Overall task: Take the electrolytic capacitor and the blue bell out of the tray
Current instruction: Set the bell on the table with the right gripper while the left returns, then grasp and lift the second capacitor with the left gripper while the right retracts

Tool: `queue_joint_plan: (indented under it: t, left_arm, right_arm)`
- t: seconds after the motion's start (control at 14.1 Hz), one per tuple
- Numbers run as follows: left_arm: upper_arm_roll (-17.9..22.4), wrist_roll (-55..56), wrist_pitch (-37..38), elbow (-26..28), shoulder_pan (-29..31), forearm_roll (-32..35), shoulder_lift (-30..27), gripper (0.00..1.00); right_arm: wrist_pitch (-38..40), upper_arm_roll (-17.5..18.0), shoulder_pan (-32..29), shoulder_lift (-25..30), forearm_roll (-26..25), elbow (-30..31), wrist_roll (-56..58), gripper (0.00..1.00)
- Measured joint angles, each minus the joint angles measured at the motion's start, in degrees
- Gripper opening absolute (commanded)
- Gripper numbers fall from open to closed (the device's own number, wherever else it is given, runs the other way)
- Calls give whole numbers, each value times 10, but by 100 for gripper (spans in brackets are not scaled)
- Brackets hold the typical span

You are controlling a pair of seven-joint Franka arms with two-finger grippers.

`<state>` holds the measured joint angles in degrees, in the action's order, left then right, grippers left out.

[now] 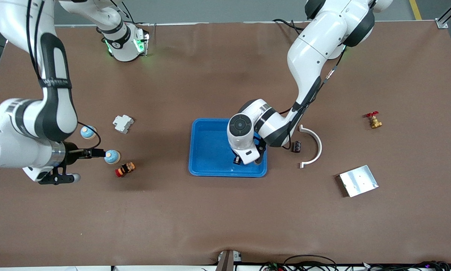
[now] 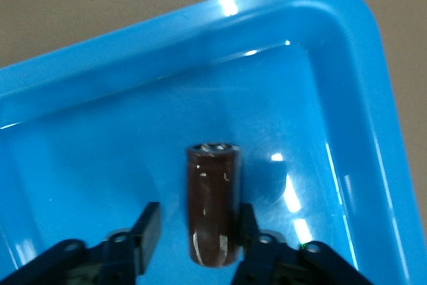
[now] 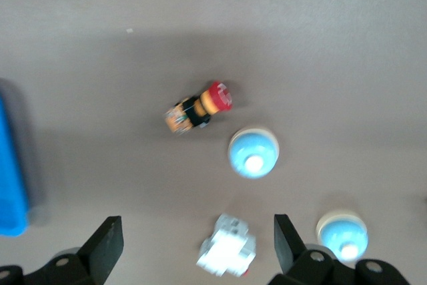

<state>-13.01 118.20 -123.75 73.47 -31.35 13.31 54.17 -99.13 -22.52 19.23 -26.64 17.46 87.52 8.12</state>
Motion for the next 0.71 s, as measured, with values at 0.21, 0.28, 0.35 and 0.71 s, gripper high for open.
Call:
queue_joint_plan:
  t: [0.21,0.28,0.35,0.71]
  left_arm:
    - [0,-13,17,-3,-2,0,0,0]
    - [0,-19,30,-5,-2,0,-1,0]
    - [0,-24,43,-8,-2,0,-2,0]
    - [-1,-80,102,-17,-1,0,-28,0]
  right_arm:
    - [33,34,-10,70,-77,-8,-34,100]
    - [53,45,-22,96,-89,-9,-37,100]
    - [70,57,-39,121,-94,-9,-37,100]
    - [111,153,-133,210,-158,-8,-37,100]
